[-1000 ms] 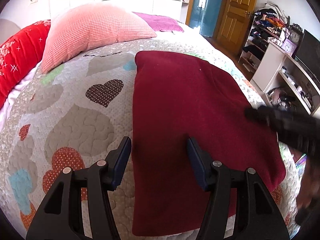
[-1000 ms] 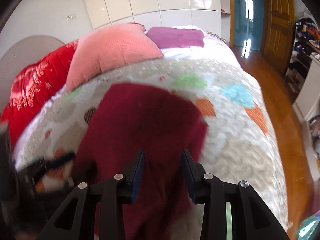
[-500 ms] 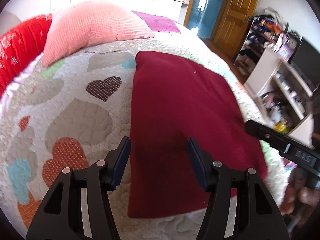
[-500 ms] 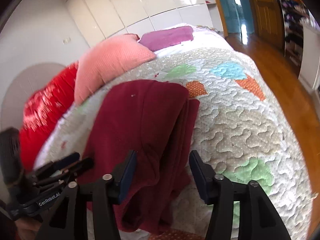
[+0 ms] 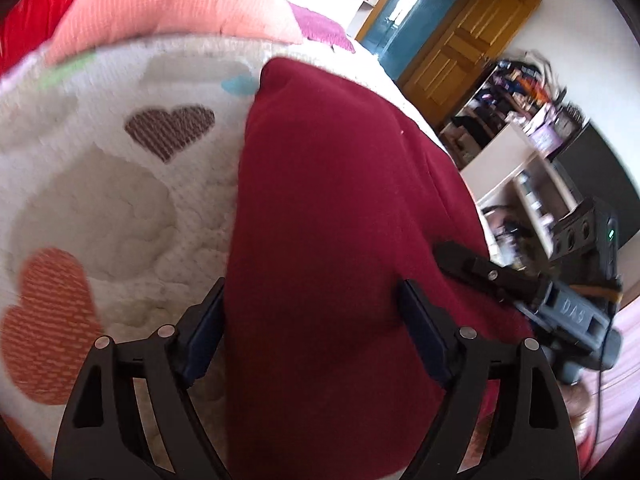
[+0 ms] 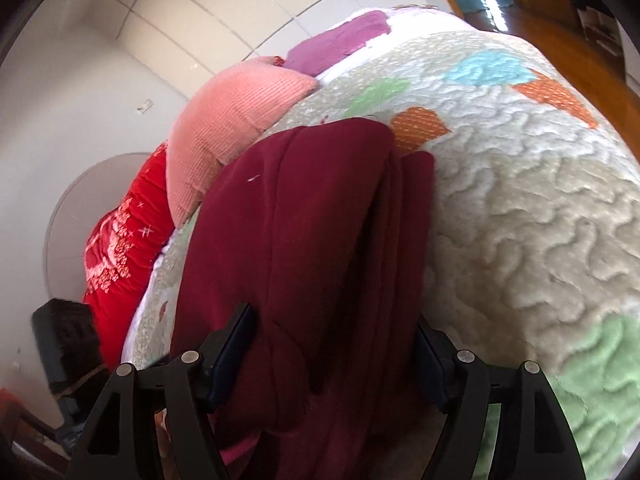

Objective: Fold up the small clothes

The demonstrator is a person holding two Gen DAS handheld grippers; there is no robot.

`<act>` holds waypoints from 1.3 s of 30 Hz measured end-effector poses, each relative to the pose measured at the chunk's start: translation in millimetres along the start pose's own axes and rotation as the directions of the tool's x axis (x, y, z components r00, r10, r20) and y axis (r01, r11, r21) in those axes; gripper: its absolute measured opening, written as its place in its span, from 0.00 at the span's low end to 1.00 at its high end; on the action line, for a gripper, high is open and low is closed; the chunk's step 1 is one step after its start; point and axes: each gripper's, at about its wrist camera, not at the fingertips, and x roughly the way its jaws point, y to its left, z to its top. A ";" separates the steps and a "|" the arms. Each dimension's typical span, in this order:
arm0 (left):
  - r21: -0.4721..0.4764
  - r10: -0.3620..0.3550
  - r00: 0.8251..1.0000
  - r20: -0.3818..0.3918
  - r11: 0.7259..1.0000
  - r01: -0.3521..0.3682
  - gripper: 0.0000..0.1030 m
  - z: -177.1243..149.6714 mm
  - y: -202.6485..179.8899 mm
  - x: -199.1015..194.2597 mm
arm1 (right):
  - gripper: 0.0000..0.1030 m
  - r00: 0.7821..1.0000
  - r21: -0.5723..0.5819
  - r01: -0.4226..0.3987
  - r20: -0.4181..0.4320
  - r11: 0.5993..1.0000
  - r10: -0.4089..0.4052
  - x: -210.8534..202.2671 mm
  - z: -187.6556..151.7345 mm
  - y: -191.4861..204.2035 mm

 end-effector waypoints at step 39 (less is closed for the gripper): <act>0.114 0.308 0.946 0.101 0.941 -0.319 0.63 -112.2 -9.2 -136.5 | 0.30 0.969 -0.492 0.219 0.005 0.843 -0.248 -44.7 -111.1 145.5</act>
